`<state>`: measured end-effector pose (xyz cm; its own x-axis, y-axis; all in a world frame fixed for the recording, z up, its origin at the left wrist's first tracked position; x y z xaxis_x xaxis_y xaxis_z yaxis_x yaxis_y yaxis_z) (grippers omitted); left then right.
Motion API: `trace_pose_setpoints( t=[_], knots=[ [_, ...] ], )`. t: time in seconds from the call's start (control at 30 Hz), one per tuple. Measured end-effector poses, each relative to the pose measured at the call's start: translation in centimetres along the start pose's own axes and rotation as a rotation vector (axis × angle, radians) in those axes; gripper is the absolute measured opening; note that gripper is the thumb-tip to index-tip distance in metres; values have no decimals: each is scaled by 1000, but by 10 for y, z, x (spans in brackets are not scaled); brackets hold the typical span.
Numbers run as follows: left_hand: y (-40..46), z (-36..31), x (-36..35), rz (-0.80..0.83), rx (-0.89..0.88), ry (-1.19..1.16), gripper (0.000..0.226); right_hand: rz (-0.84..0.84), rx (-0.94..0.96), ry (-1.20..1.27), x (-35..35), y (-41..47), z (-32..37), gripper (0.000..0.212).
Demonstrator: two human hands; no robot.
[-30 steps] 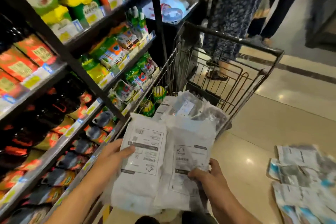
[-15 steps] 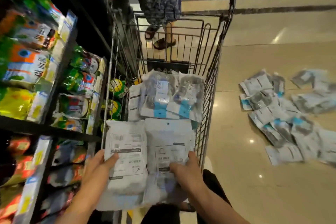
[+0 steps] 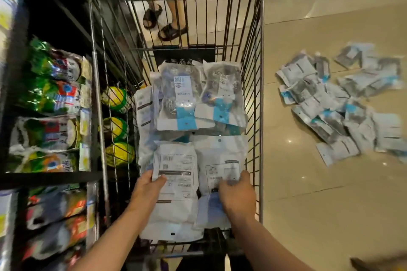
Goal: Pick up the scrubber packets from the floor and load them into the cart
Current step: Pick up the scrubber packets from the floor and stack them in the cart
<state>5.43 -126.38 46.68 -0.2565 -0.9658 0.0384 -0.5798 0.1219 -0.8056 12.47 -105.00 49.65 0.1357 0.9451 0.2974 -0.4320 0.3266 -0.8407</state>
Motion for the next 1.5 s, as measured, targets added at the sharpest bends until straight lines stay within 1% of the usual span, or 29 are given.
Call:
trace_pose_setpoints(
  t=[0.03, 0.13, 0.17, 0.2, 0.3, 0.37, 0.4, 0.47, 0.53, 0.57, 0.63, 0.7, 0.77, 0.87, 0.97, 1.1, 1.2, 1.27, 1.33, 1.5],
  knots=[
    [5, 3, 2, 10, 21, 8, 19, -12, 9, -43, -5, 2, -2, 35],
    [19, 17, 8, 34, 71, 24, 16, -78, 55, -139, -14, 8, -9, 75],
    [19, 17, 8, 50, 78, 37, 16, -98, 69, -167, -17, 7, -9, 81],
    [19, 18, 7, 65, 79, 56, 16, -125, 79, -202, -19, 4, -8, 82],
    [12, 12, 3, 126, 48, 109, 14, -243, 148, -338, -23, -11, -6, 76],
    [7, 10, 4, 105, 34, 162, 14, -301, 192, -455, -26, -15, -11, 75],
    [5, 10, 5, 88, 31, 186, 18, -300, 201, -498, -29, -14, -15, 77],
    [-4, 5, 5, 93, 9, 221, 28, -246, 208, -558, -32, -21, -19, 80],
    [-15, -1, 4, 97, -33, 264, 48, -203, 246, -610, -29, -37, -15, 81],
    [-23, -6, 3, 96, -55, 292, 53, -171, 254, -613, -26, -45, -11, 80],
    [-37, -11, 1, 98, -65, 352, 52, -63, 228, -602, -14, -60, -2, 74],
    [-51, -18, -1, 100, -73, 399, 53, 13, 250, -544, 1, -72, 6, 65],
    [-64, -25, -2, 134, -91, 386, 49, 113, 273, -430, 14, -83, 10, 54],
    [-89, -40, -7, 174, -115, 389, 27, 199, 305, -322, 39, -102, 16, 35],
    [-116, -56, -21, 214, -154, 395, 18, 224, 352, -219, 74, -127, 18, 21],
    [-151, -76, -56, 246, -208, 394, 16, 231, 389, 16, 130, -159, 5, 11],
    [-172, -89, -92, 266, -234, 375, 15, 257, 304, 349, 180, -184, -13, 12],
    [-188, -101, -127, 296, -241, 353, 13, 224, 306, 545, 220, -201, -30, 15],
    [-204, -113, -166, 335, -254, 377, 14, 171, 342, 668, 260, -216, -52, 16],
    [-223, -134, -278, 392, -347, 506, 13, 9, 381, 801, 360, -232, -113, 14]
  ],
)
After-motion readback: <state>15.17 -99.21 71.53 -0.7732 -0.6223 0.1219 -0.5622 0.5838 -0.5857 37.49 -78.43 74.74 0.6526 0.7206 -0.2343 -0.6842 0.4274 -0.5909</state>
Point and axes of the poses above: each hand's wrist, its own y-axis towards the middle knuckle, its own x-axis out of the back of the hand, z = x × y, the point moved 2 cm from there along y, towards the middle knuckle, and after that the axes turned 15 degrees about z, right-handed, at the moved point
